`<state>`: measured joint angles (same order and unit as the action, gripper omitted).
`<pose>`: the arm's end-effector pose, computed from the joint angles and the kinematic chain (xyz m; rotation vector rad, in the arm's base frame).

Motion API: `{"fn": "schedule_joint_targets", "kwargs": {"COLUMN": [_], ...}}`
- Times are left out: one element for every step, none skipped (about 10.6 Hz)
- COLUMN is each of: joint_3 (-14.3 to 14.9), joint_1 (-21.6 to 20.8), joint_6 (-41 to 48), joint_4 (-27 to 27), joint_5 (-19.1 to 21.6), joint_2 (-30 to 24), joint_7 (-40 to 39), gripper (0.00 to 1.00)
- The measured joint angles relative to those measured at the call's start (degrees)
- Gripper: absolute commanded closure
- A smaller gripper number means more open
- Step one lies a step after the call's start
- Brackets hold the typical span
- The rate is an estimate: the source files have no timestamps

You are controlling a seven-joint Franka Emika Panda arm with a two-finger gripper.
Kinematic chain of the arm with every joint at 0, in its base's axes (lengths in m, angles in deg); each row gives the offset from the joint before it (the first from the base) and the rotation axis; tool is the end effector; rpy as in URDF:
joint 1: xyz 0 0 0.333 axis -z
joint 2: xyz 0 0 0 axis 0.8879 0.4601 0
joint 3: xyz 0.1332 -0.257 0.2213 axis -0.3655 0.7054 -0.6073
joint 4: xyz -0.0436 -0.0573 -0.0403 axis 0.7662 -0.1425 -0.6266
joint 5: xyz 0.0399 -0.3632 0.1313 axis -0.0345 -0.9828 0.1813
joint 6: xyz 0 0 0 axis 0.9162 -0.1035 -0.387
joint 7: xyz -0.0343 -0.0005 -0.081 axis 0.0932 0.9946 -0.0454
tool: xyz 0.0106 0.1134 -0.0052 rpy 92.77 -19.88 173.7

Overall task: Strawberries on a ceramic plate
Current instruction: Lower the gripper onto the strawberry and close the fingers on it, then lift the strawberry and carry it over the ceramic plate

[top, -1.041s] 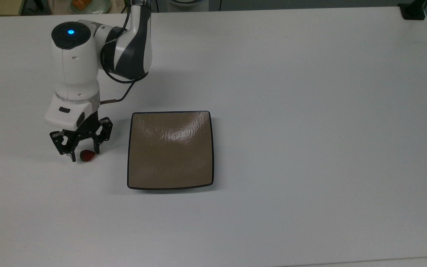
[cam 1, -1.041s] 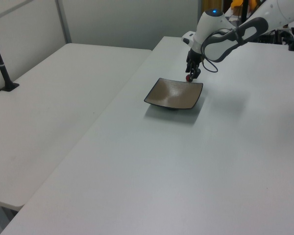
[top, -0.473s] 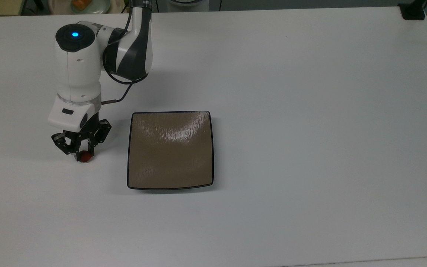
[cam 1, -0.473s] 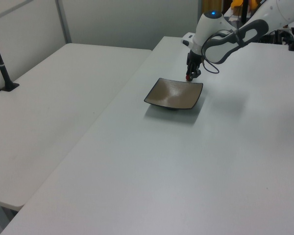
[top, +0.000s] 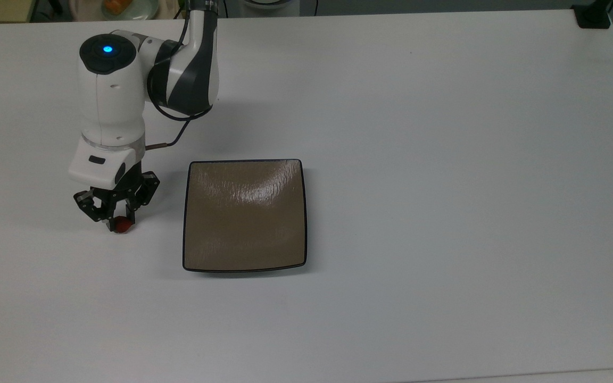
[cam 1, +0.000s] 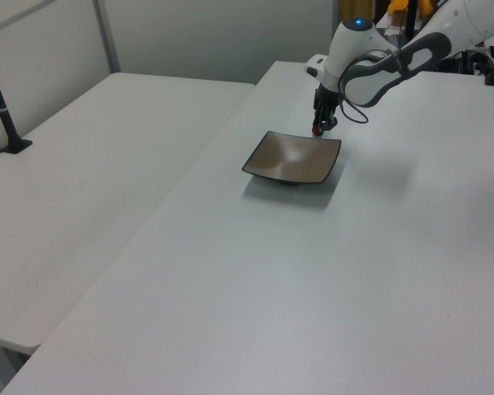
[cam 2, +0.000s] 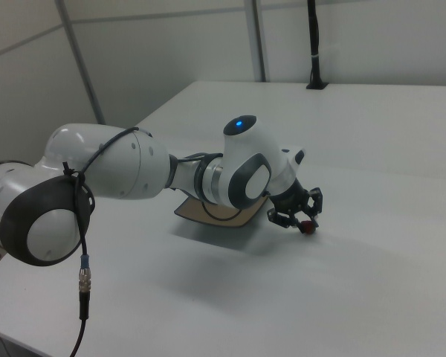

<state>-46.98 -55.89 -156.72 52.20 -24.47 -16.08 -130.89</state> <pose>0.7481 -0.1400 0.3455 2.6457 0.9525 0.3817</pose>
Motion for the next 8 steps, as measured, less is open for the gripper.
{"fn": "schedule_joint_targets", "kwargs": {"joint_3": [0.0, 0.0, 0.1, 0.2, 0.2, 0.2, 0.2, 0.2], "joint_1": [0.0, 0.0, 0.1, 0.6, 1.2, 1.7, 2.0, 2.2], "joint_6": [0.0, 0.0, 0.0, 1.0, 3.1, 6.0, 9.2, 11.8], "joint_4": [-0.1, -0.3, -0.5, -0.6, -0.7, -0.8, -0.9, -1.0], "joint_5": [0.0, 0.0, 0.0, 0.0, 0.0, 0.0, 0.0, 0.7], "joint_2": [0.0, -0.2, -0.7, -1.7, -3.1, -5.0, -7.1, -9.3], "joint_7": [0.0, 0.0, 0.0, 0.0, 0.0, 0.0, 0.0, 0.0], "gripper": [0.93, 0.93, 0.92, 0.92, 0.92, 0.92, 0.92, 0.92]}}
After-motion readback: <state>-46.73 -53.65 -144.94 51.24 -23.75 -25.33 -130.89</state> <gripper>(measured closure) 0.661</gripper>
